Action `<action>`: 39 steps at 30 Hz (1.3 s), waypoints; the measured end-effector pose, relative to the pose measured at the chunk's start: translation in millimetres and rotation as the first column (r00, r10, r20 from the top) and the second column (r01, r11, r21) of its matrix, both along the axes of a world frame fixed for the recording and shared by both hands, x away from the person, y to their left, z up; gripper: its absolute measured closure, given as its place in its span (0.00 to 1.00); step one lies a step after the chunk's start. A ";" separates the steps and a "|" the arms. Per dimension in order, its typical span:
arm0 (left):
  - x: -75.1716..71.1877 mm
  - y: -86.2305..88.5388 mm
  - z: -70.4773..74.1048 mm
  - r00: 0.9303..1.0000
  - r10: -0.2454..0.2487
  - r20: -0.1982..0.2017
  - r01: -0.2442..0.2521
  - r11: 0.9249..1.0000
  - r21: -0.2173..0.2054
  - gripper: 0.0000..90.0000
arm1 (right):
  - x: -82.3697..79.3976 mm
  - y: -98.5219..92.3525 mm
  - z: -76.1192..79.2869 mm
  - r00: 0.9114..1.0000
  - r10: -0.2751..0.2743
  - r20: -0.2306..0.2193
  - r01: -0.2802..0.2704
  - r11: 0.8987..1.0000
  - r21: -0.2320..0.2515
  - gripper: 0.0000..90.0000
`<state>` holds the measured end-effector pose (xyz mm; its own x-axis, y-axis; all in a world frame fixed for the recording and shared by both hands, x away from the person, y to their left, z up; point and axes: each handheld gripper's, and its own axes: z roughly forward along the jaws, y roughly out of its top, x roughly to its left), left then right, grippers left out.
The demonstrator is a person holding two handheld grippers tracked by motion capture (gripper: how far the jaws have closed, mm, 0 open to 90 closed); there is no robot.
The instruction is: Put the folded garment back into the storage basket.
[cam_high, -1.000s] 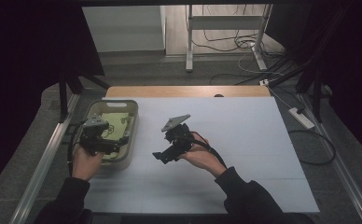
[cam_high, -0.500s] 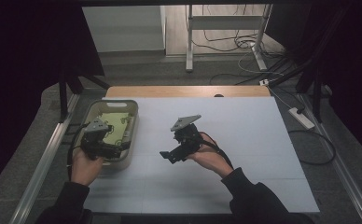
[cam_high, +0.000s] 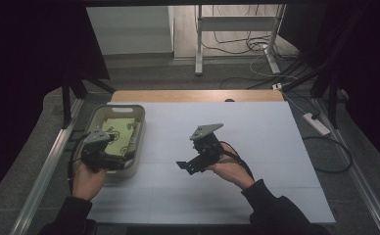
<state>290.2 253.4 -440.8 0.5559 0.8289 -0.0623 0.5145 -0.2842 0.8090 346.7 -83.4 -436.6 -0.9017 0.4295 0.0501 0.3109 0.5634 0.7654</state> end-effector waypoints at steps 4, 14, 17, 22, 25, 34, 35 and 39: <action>-3.6 -0.7 0.4 1.000 0.005 0.004 -0.005 1.000 0.001 0.00 | -3.5 -7.7 2.8 1.000 -0.006 0.003 0.006 1.000 0.012 0.00; -11.6 -2.9 1.0 1.000 0.006 0.014 -0.006 1.000 -0.001 0.00 | -12.0 -22.7 6.3 1.000 -0.017 0.006 0.017 1.000 0.022 0.00; -14.1 -3.0 0.8 1.000 0.010 0.019 -0.010 1.000 0.007 0.00 | -14.3 -28.3 6.1 1.000 -0.029 0.005 0.029 0.999 0.017 0.00; -17.6 -2.9 -0.1 1.000 0.009 0.016 -0.009 1.000 0.006 0.00 | -18.6 -39.7 6.7 0.999 -0.039 0.005 0.039 0.999 0.023 0.00; -20.1 -3.2 -0.3 1.000 0.007 0.014 -0.008 1.000 0.008 0.00 | -21.8 -47.6 7.0 0.999 -0.044 0.006 0.044 0.999 0.026 0.00; -29.5 -4.5 -1.1 1.000 0.003 0.013 -0.003 1.000 0.025 0.00 | -29.4 -71.3 6.0 0.996 -0.085 -0.009 0.085 0.996 0.018 0.00; -30.5 -4.5 -1.4 1.000 0.003 0.012 -0.003 1.000 0.027 0.00 | -30.0 -74.4 5.9 0.996 -0.088 -0.009 0.088 0.996 0.017 0.00; -35.2 -3.7 -2.9 1.000 0.004 0.003 -0.004 0.999 0.033 0.00 | -34.4 -87.6 4.6 0.994 -0.106 -0.017 0.106 0.994 0.014 0.00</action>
